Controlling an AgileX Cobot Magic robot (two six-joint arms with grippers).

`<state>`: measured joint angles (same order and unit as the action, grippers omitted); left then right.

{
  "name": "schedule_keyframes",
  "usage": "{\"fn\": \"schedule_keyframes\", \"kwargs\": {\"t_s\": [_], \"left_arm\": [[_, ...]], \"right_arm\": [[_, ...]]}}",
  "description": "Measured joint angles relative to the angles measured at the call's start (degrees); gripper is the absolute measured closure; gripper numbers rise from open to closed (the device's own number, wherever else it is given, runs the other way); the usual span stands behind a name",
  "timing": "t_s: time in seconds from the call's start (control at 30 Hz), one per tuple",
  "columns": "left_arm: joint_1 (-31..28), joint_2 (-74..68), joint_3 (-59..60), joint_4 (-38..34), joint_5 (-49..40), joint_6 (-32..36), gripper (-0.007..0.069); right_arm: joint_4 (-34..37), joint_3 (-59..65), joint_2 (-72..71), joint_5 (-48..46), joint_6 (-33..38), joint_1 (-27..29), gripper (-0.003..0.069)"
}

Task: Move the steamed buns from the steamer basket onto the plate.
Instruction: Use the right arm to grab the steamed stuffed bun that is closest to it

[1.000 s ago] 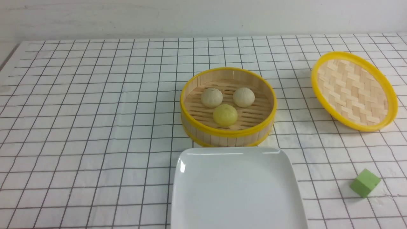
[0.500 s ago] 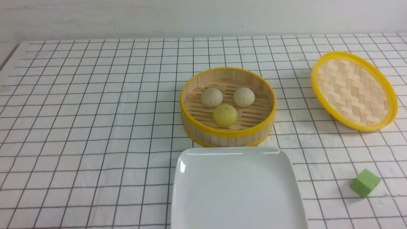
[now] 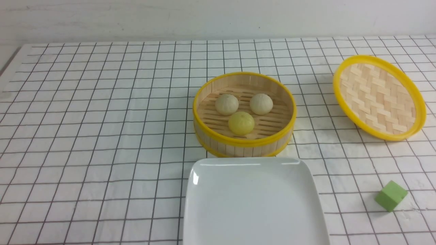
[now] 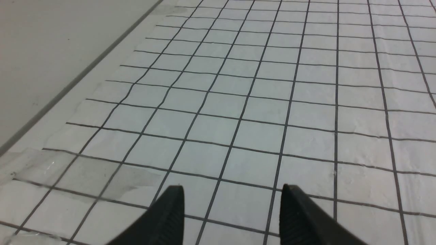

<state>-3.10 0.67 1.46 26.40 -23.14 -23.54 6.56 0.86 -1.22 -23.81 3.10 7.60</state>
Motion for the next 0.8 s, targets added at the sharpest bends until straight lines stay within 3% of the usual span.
{"fn": "schedule_keyframes", "kwargs": {"t_s": [0.57, 0.8], "left_arm": [[0.0, 0.0, 0.0, 0.0, 0.0, 0.0, 0.0228], [0.0, 0.0, 0.0, 0.0, 0.0, 0.0, 0.0228]], "right_arm": [[0.39, 0.22, 0.0, 1.21, -0.28, 0.0, 0.0416], [10.89, 0.17, 0.0, 11.13, -3.7, 0.0, 0.0416]]}}
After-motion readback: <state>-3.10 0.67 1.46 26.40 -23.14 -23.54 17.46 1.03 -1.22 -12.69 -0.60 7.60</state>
